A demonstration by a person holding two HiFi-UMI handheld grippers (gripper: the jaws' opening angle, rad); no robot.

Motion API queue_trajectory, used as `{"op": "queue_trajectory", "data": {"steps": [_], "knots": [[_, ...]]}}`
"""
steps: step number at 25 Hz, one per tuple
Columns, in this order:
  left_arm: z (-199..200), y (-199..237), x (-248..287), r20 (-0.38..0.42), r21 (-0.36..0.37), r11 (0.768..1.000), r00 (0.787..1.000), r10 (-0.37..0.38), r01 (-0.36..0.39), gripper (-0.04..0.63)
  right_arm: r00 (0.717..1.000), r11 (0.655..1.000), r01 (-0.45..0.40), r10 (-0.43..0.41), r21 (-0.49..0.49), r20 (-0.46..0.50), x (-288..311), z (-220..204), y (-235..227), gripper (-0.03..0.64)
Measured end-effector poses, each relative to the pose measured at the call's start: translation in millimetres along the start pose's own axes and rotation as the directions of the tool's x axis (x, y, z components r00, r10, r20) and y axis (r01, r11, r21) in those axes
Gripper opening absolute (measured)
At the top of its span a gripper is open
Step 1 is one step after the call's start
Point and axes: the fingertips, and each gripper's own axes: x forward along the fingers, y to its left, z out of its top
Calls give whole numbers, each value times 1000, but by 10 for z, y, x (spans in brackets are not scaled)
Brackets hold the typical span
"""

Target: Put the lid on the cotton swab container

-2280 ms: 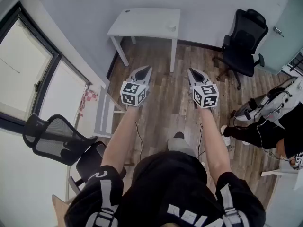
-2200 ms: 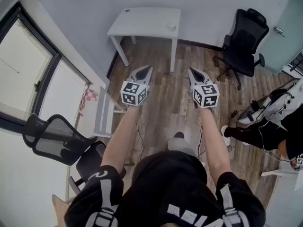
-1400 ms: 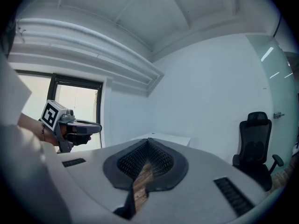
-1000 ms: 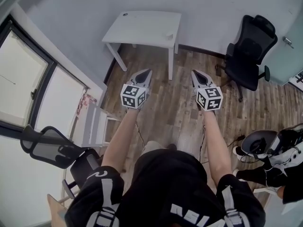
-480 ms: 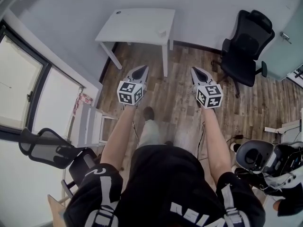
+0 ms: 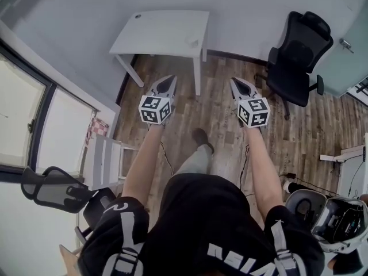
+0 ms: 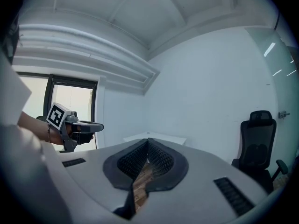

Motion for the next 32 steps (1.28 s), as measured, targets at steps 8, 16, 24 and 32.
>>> {"op": "queue_trajectory", "data": {"steps": [8, 16, 24, 32], "knots": [[-112, 566, 704, -12, -21, 1000, 1000, 10, -10, 26, 999, 1000, -22, 21, -18, -34, 825, -20, -415, 14], [-59, 1179, 1733, -26, -34, 999, 999, 18, -19, 26, 996, 998, -61, 60, -12, -62, 1937, 70, -1089, 14], [-144, 1635, 2485, -48, -43, 999, 998, 29, -31, 26, 989, 994, -112, 111, -11, -98, 2850, 85, -1536, 14], [-241, 1944, 2841, -50, -78, 995, 997, 60, -64, 26, 978, 986, -167, 163, -26, -134, 3379, 54, -1731, 14]]}}
